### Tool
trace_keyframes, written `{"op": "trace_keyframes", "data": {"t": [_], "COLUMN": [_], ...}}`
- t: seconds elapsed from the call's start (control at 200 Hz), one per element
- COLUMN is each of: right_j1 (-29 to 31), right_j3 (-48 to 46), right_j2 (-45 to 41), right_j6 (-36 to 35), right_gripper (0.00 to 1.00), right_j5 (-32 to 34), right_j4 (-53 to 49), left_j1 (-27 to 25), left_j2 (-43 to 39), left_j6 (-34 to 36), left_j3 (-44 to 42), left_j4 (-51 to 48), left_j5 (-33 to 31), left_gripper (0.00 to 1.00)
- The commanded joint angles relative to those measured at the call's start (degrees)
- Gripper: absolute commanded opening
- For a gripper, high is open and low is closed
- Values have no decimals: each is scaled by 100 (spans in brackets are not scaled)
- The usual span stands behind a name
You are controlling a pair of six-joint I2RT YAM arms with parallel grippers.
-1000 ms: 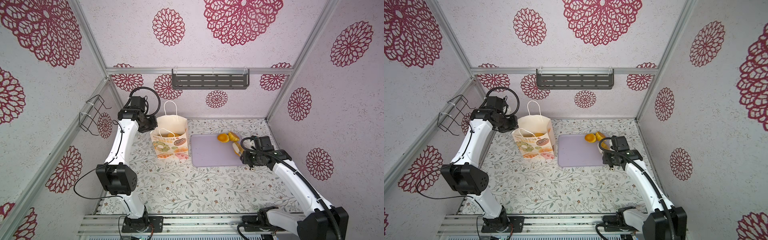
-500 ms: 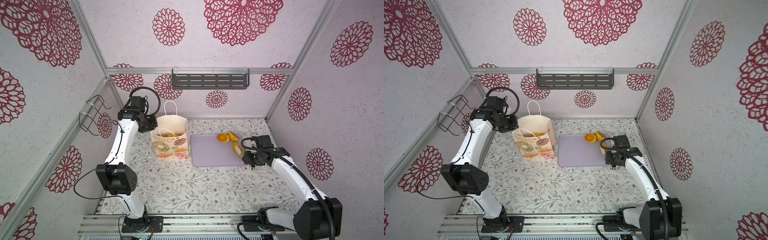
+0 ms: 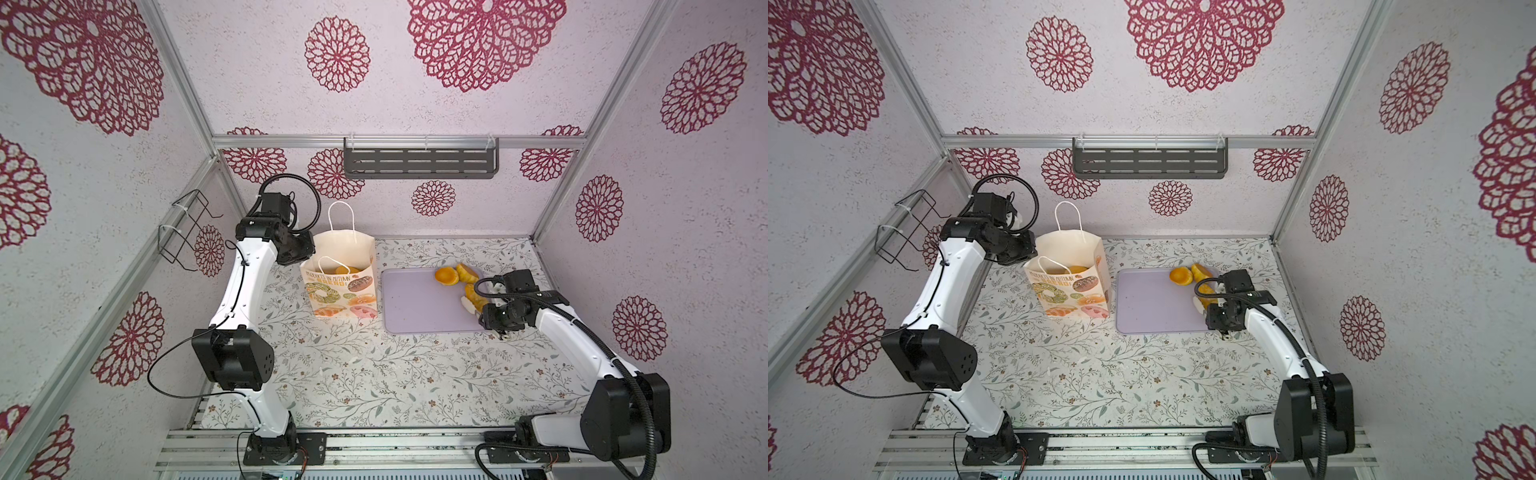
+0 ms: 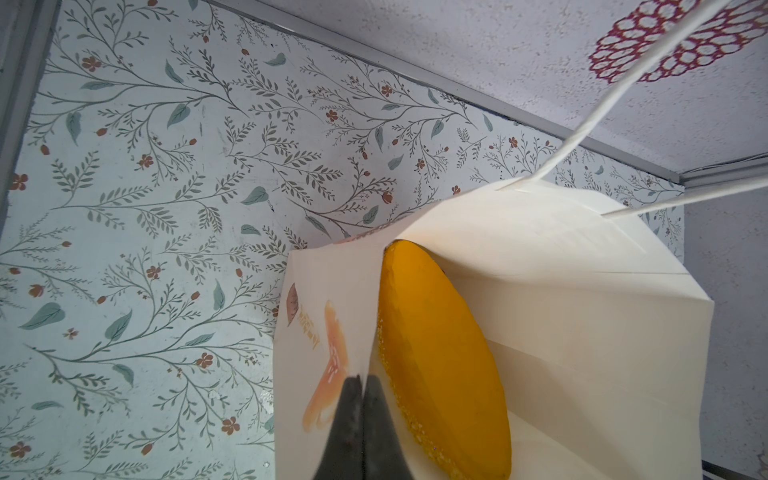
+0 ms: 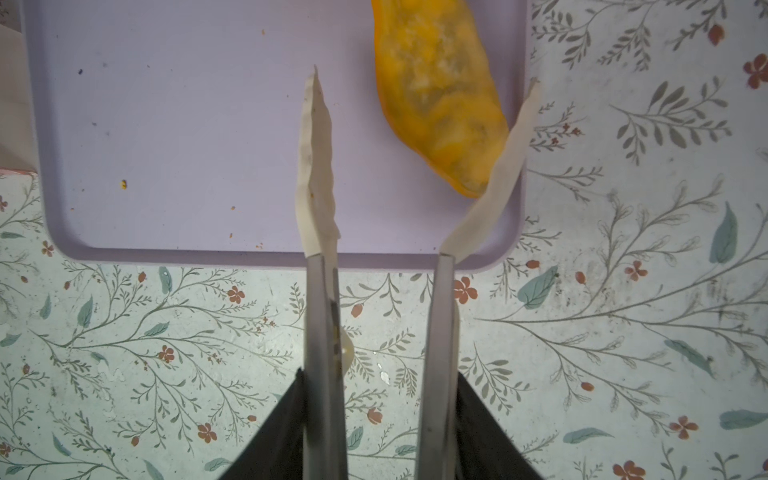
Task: Place the fake bread into the paper bag
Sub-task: 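Lower the open tongs around the long yellow bread on the tray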
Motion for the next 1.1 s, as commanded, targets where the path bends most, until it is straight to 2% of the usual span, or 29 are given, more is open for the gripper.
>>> {"op": "trace_keyframes", "data": {"t": [0.0,0.671,0.911,0.986,1.096], "right_j1": [-34,-34,-45,-43,-43], "right_j3": [286,322,251,242,276], "right_j2": [-11,438,501,523,556], "right_j6": [-157,-174,-192,-202,-210], "right_gripper": [50,44,35,36,44], "right_j5": [-67,-84,-103,-34,71], "right_j4": [144,397,460,453,419], "left_j1": [9,-52,-79,-87,-99], "left_j2": [-18,-26,-35,-42,-30], "left_j6": [-2,-6,-8,0,0], "left_j3": [10,14,12,9,-1], "left_j4": [87,66,70,68,79], "left_j5": [79,55,29,23,2], "left_gripper": [0,0,0,0,0]}}
